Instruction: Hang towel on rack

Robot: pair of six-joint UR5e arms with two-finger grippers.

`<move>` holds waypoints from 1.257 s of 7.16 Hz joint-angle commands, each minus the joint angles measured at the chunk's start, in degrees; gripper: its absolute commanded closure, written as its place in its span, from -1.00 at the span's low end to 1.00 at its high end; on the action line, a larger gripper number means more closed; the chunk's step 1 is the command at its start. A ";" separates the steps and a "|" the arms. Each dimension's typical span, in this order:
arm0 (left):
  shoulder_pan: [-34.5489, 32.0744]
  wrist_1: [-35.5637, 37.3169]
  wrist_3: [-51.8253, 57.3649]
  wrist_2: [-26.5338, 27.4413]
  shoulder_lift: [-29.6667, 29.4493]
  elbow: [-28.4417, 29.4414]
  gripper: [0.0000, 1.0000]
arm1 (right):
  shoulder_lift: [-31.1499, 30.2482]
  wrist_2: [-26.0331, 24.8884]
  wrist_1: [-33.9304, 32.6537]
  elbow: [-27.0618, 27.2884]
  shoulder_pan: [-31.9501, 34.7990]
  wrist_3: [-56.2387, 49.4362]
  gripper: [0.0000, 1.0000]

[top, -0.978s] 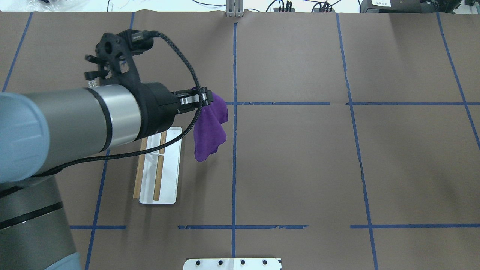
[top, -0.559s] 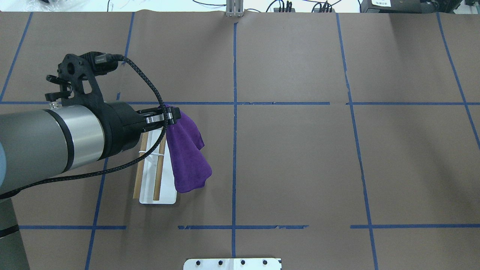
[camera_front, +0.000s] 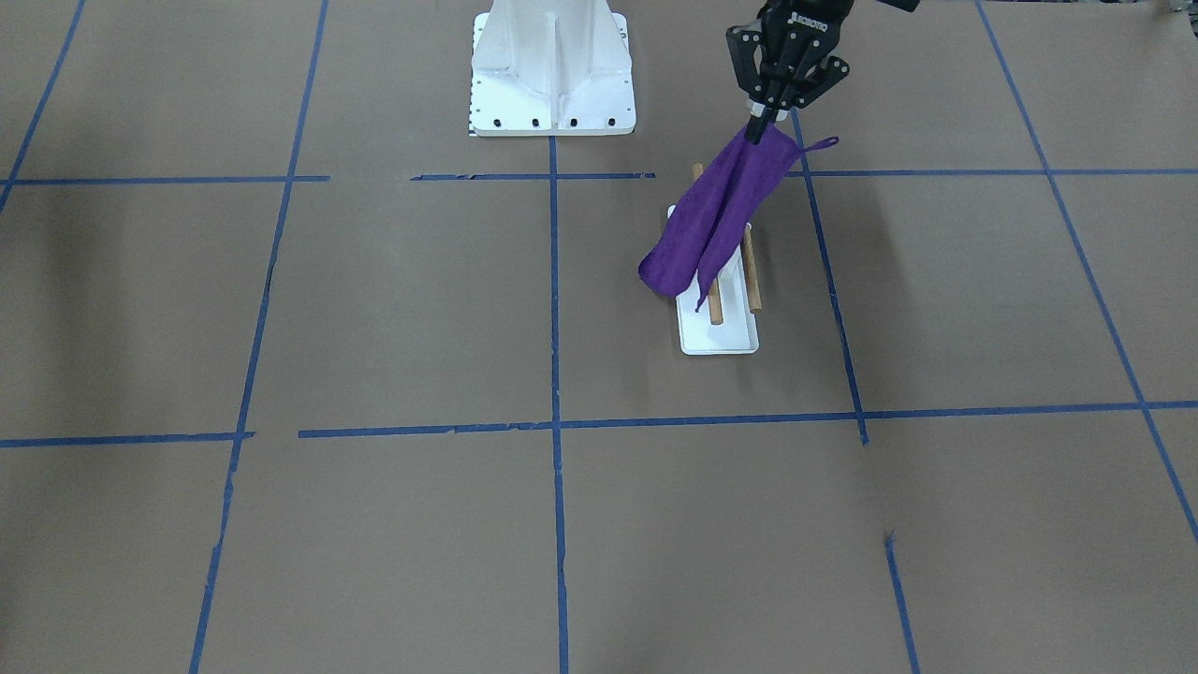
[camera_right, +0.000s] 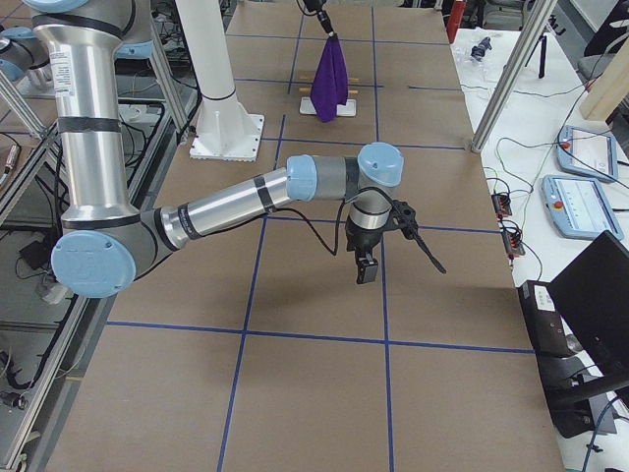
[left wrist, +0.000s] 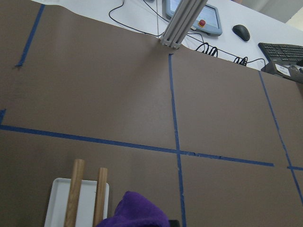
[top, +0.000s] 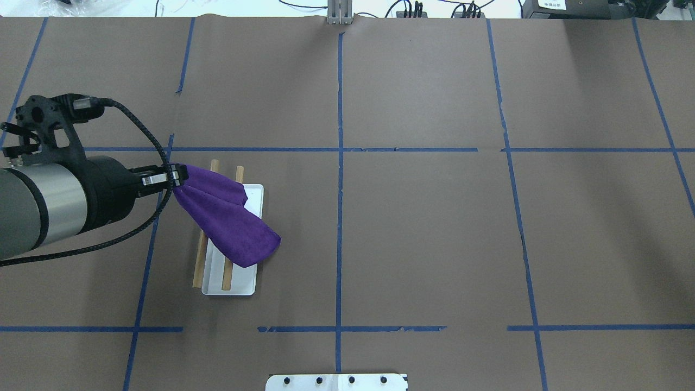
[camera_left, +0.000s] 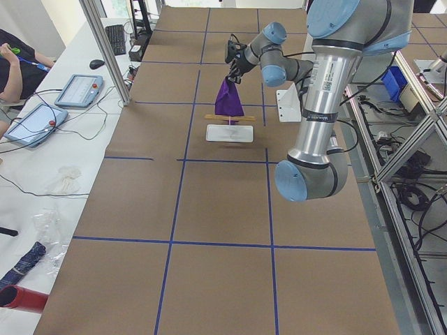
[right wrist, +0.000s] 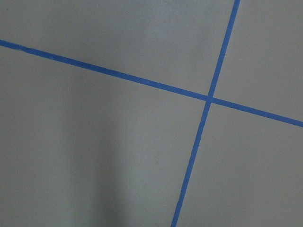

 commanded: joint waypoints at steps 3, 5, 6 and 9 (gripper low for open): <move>-3.04 -2.82 4.94 0.12 9.07 4.18 1.00 | -0.12 3.21 0.32 -1.52 0.91 0.29 -1.00; -3.74 -11.76 5.13 0.12 11.08 10.16 1.00 | 0.75 2.95 0.41 -1.52 0.91 0.21 -1.00; -3.83 -15.89 7.31 0.12 13.79 11.48 1.00 | 0.76 2.95 0.41 -1.61 0.91 0.29 -1.00; -3.92 -30.91 14.97 0.03 20.84 16.92 -1.00 | 0.41 2.95 0.41 -1.88 0.91 0.29 -1.00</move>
